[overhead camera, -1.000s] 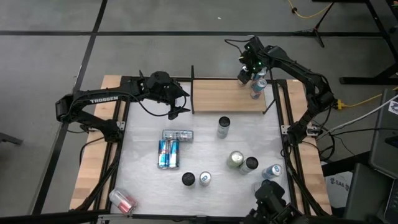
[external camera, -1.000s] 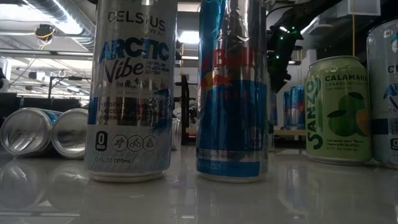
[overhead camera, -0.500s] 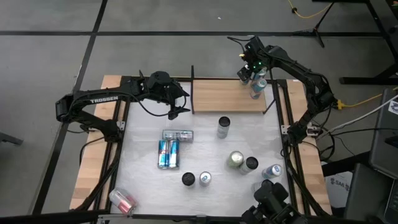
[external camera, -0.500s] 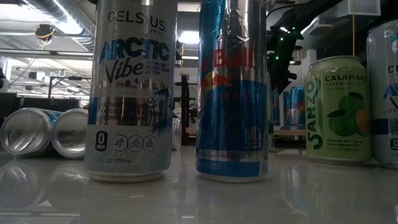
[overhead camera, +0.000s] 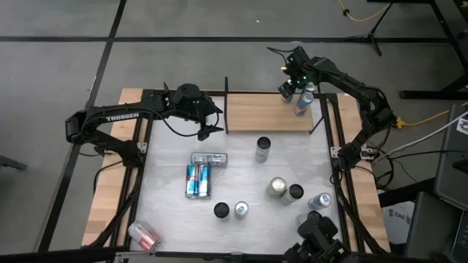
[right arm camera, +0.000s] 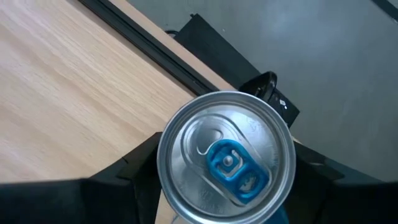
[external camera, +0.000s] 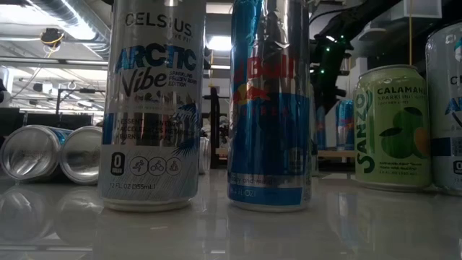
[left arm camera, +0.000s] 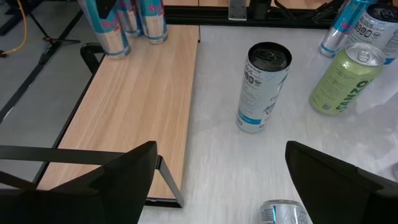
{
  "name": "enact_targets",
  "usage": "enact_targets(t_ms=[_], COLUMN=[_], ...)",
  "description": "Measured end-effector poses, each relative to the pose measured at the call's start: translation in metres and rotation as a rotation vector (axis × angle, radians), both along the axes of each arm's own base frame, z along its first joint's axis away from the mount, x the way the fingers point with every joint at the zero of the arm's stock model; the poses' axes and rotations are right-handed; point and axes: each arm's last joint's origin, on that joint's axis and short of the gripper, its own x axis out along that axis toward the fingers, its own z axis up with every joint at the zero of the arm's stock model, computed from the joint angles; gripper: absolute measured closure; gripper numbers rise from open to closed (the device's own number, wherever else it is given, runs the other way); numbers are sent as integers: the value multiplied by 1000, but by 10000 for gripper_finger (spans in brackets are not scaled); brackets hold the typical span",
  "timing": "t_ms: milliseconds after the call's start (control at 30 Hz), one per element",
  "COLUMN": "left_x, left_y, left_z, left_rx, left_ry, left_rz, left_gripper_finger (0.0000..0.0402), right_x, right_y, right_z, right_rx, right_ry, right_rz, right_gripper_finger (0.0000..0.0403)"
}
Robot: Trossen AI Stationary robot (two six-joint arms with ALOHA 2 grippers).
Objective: Place canned beverage on shelf
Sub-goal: Put the blue soda can on the shelf aligned with the other blue soda cans
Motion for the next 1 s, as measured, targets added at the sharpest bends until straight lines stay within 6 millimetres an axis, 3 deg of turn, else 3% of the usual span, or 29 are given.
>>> enact_targets(t_ms=[1000], left_x=[0], left_y=[0], left_z=[0], left_rx=[0], left_ry=[0], left_rz=[0], left_gripper_finger=[56], right_x=[1], right_y=[0], right_z=[-1], right_rx=[24], right_ry=[-24], right_rz=[18], right_gripper_finger=[161])
